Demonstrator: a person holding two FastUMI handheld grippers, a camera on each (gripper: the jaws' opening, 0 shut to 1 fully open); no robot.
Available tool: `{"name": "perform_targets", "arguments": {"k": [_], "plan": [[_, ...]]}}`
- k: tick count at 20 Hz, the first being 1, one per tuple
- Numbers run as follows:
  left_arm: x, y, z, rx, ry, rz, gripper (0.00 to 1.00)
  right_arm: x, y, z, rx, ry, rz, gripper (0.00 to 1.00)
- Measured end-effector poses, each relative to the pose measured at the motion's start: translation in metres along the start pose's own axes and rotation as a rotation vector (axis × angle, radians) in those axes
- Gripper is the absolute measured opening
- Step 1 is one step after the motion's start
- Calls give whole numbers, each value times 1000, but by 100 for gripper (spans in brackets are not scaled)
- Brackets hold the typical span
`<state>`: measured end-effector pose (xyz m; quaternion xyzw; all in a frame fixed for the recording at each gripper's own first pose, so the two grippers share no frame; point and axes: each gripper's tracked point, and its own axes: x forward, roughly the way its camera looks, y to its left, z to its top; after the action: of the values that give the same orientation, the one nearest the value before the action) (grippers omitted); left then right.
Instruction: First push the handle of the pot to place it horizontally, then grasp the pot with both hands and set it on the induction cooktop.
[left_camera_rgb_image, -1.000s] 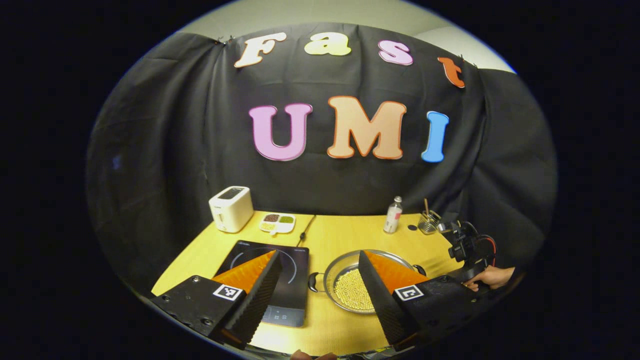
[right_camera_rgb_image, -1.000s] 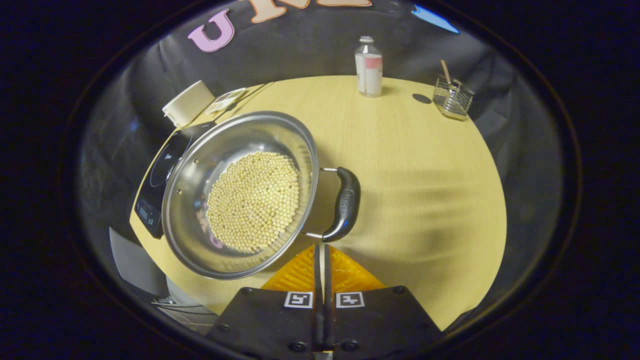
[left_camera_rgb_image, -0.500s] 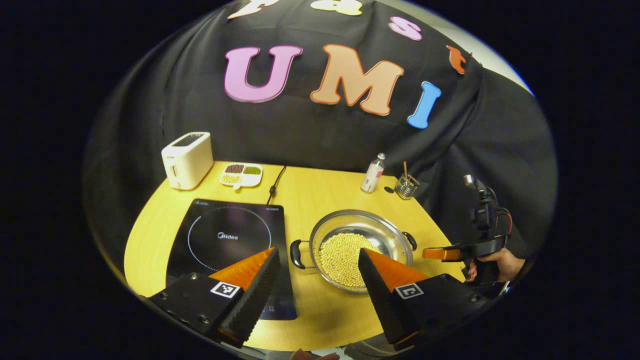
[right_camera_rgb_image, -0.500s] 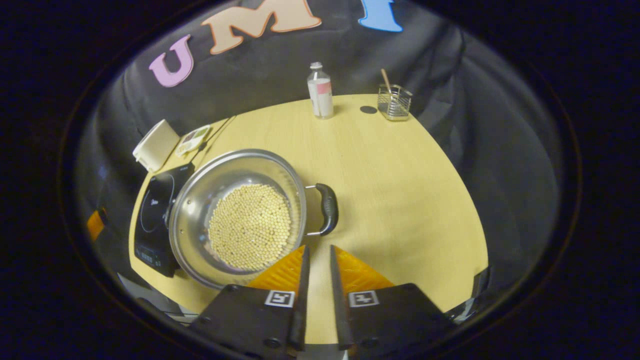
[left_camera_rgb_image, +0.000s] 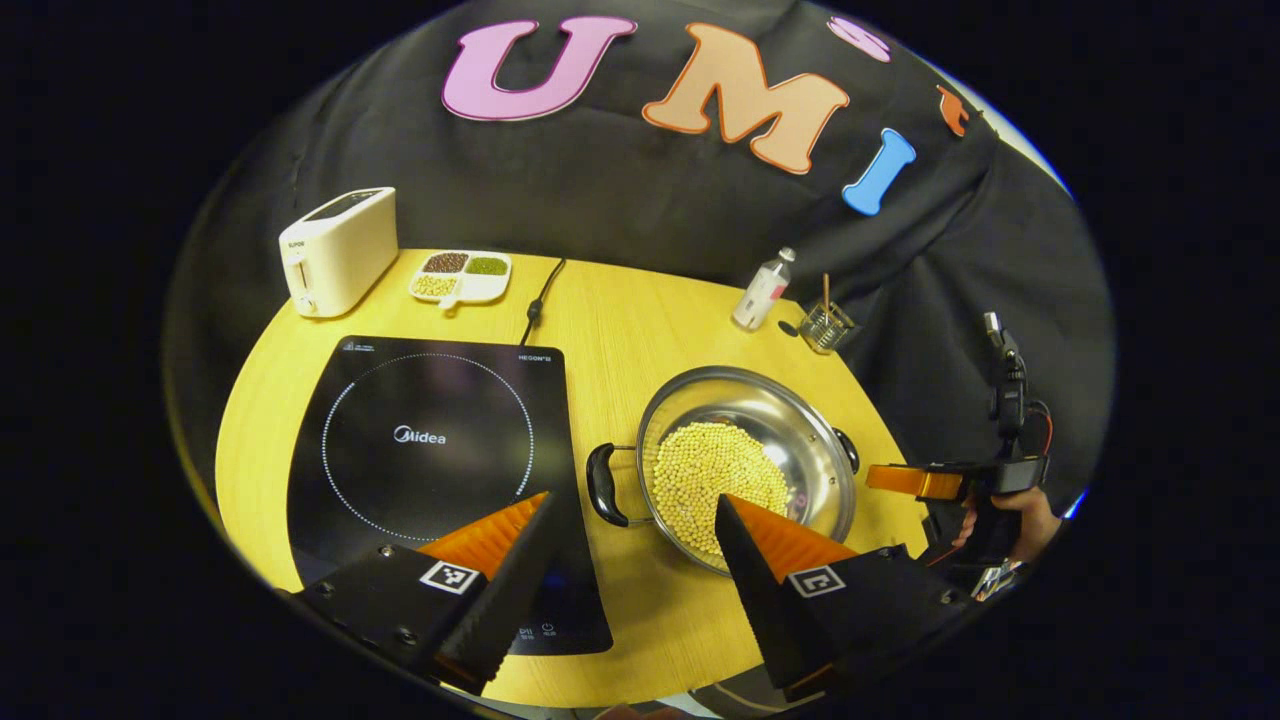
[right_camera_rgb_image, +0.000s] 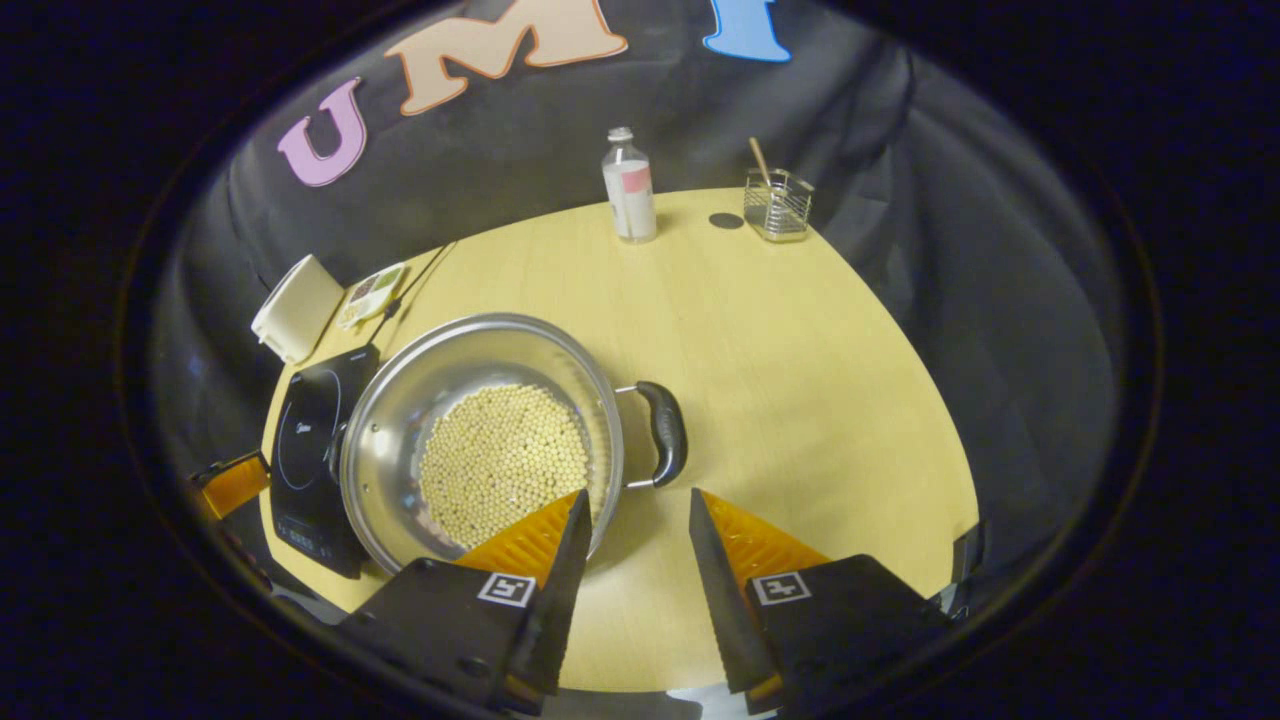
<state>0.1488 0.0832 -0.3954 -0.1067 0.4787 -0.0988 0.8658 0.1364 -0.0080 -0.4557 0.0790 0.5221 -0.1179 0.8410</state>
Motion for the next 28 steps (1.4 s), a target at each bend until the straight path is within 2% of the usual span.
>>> {"name": "perform_targets", "arguments": {"k": [1, 4, 9, 10, 11, 12, 13, 14, 17, 21, 22, 24, 25, 26, 27, 28], "plan": [[8, 3, -5, -7, 27, 13, 96, 4, -1, -2, -10, 14, 6, 60], [27, 10, -12, -33, 80, 63, 96, 24, -3, 9, -8, 24, 40, 61], [68, 10, -27, -88, 179, 89, 94, 62, 5, 17, 30, 69, 116, 61], [74, 11, -32, -91, 206, 101, 99, 69, 6, 18, 31, 76, 126, 60], [77, 16, -34, -84, 225, 131, 93, 75, 7, 17, 32, 84, 140, 60], [83, 16, -25, -66, 200, 138, 87, 81, 7, 17, 30, 92, 150, 70], [86, 14, -23, -62, 205, 143, 87, 86, 8, 16, 27, 102, 171, 61], [87, 14, -24, -46, 219, 161, 87, 87, 9, 17, 33, 115, 188, 68], [95, 9, -23, 7, 239, 190, 84, 94, 9, 16, 35, 122, 227, 66], [109, -3, -46, -49, 310, 206, 86, 100, -2, 17, 45, 130, 228, 66], [112, -3, -52, -70, 325, 209, 86, 101, -5, 18, 49, 132, 232, 70], [120, -6, -60, -94, 342, 215, 82, 101, -13, 17, 54, 134, 234, 66], [123, -5, -60, -83, 346, 224, 81, 101, -16, 16, 53, 136, 237, 70], [126, -4, -61, -70, 351, 238, 85, 102, -16, 17, 55, 137, 237, 65], [127, 0, -60, -62, 356, 254, 84, 102, -17, 19, 61, 134, 234, 65], [130, 1, -58, -66, 349, 258, 73, 103, -13, 22, 70, 125, 246, 70]]}}
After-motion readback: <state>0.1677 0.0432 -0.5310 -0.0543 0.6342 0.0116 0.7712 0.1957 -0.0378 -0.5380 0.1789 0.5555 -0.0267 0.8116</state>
